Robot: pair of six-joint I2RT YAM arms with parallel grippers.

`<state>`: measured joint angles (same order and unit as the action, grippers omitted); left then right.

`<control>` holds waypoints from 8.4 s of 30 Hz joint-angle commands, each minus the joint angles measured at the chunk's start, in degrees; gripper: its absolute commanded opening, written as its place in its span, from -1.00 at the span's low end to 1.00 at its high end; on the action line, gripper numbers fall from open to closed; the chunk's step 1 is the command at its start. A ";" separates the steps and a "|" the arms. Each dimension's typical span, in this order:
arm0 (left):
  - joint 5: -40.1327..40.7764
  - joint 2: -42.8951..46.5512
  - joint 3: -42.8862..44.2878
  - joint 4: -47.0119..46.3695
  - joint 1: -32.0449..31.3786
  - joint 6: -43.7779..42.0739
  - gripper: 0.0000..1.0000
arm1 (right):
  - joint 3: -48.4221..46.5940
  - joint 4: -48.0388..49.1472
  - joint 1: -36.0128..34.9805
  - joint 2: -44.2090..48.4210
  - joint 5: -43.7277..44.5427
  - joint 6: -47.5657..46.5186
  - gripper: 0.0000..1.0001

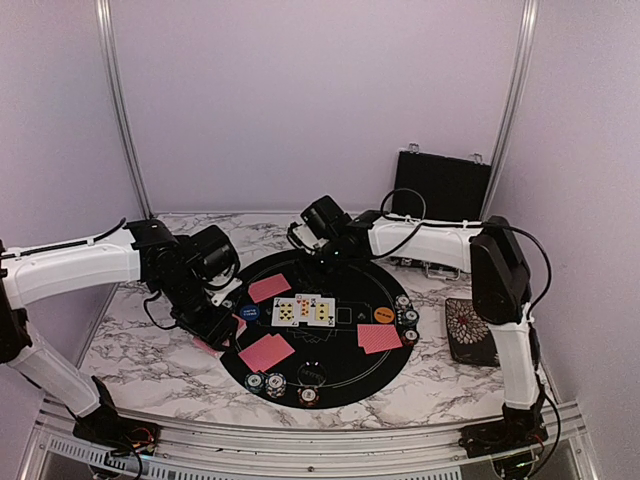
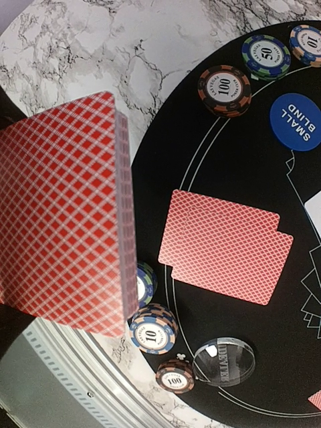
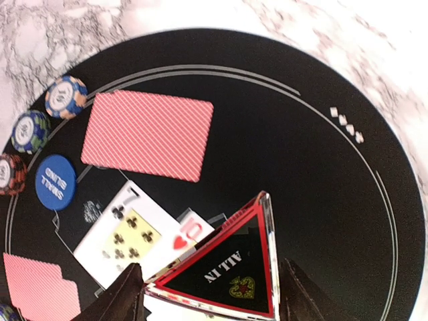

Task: Distribute texas hold em gaming equipment
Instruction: Place the all-in button in the small blind area, then pick up the poker card from the face-down deck piles.

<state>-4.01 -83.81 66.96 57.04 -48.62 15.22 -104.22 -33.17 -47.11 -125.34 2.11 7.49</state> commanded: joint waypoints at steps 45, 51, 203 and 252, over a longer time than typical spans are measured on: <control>-1.00 2.38 -0.93 0.18 1.37 -0.93 0.02 | -34.10 7.65 -3.03 -26.86 2.34 -3.25 -0.02; -1.09 1.98 -0.61 0.18 1.39 -1.23 0.02 | -35.08 11.92 -3.00 -28.72 0.94 -3.56 -0.01; 0.45 -6.07 8.03 -0.26 -5.08 -3.19 0.02 | 35.56 67.60 -3.47 6.41 -54.01 56.73 -0.23; 0.53 -6.28 6.73 -0.36 -4.90 -2.83 0.01 | 41.75 73.59 -2.32 12.27 -54.06 61.49 -0.72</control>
<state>-3.53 -91.79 74.00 56.82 -53.54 12.43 -62.81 37.98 -50.11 -116.07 -52.18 68.10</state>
